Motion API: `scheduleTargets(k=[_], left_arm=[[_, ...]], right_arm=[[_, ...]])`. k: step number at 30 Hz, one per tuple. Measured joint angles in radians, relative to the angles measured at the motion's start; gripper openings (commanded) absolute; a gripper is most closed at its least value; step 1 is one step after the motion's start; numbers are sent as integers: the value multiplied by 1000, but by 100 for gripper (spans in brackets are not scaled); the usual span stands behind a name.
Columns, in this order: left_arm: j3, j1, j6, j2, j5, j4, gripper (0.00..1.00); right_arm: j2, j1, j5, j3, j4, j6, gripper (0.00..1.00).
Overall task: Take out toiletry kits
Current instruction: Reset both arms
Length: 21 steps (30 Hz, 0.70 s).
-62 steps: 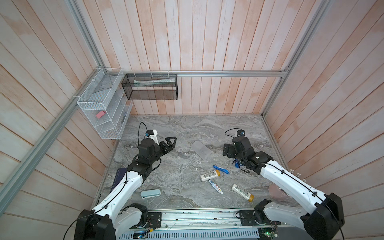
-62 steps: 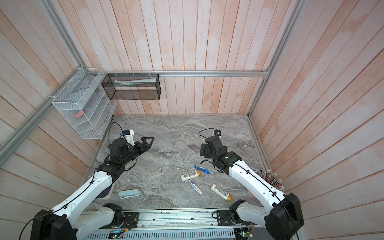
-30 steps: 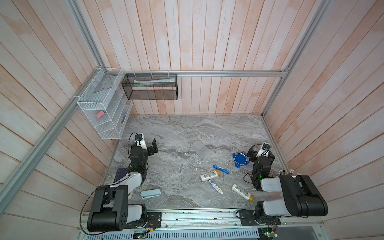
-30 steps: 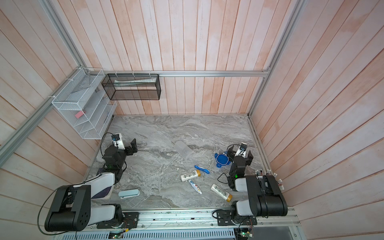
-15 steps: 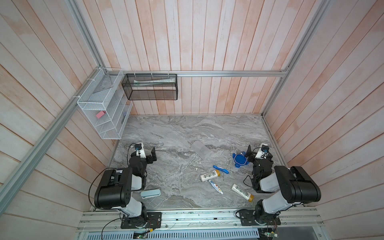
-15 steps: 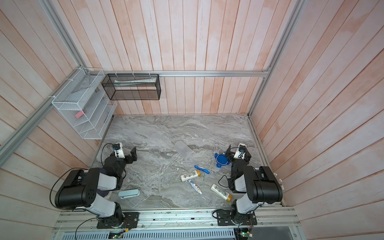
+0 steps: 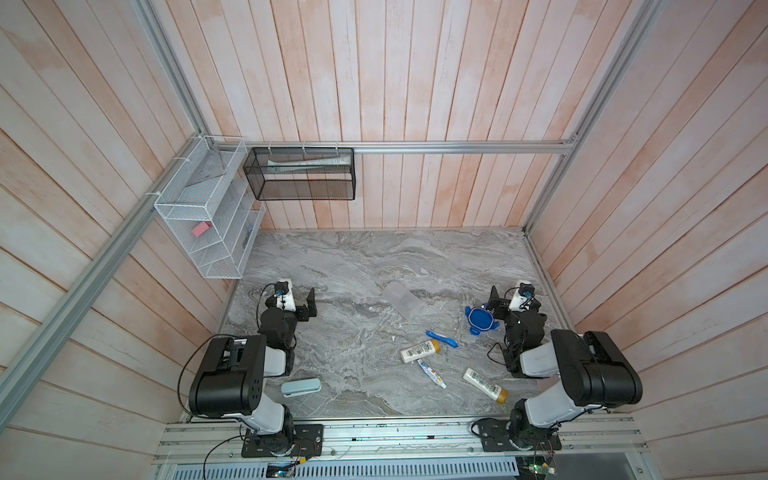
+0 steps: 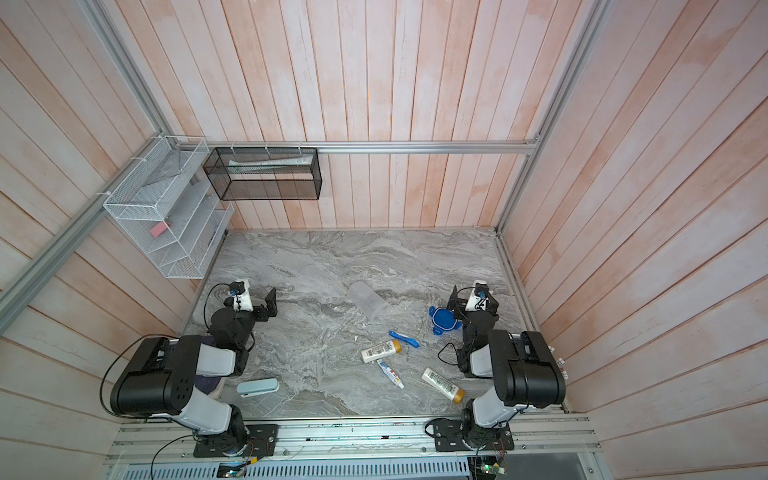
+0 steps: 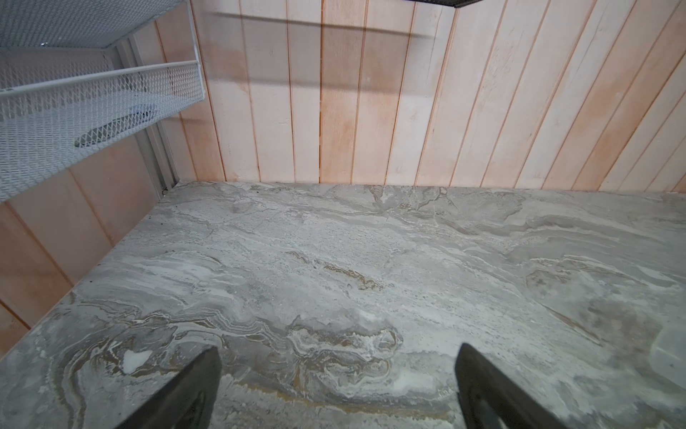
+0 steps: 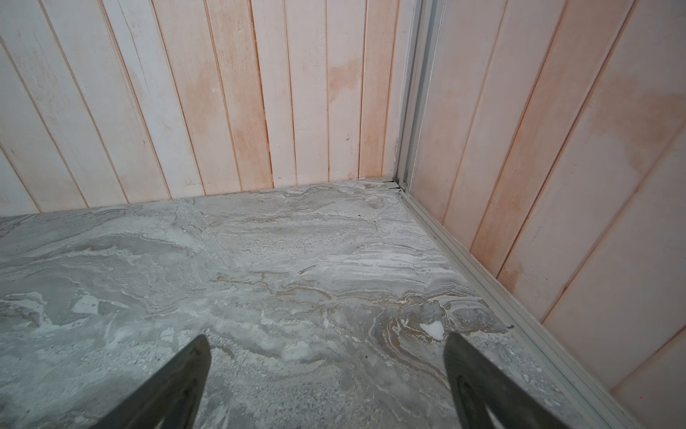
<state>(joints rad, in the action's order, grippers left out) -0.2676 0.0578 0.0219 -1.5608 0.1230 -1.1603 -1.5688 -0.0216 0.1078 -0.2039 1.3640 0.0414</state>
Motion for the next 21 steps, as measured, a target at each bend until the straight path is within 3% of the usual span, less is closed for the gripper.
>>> scheduleTargets(k=[21], left_arm=[[0, -6, 0, 0, -19, 0, 100]], right_arm=[[0, 0, -2, 0, -3, 0, 98]])
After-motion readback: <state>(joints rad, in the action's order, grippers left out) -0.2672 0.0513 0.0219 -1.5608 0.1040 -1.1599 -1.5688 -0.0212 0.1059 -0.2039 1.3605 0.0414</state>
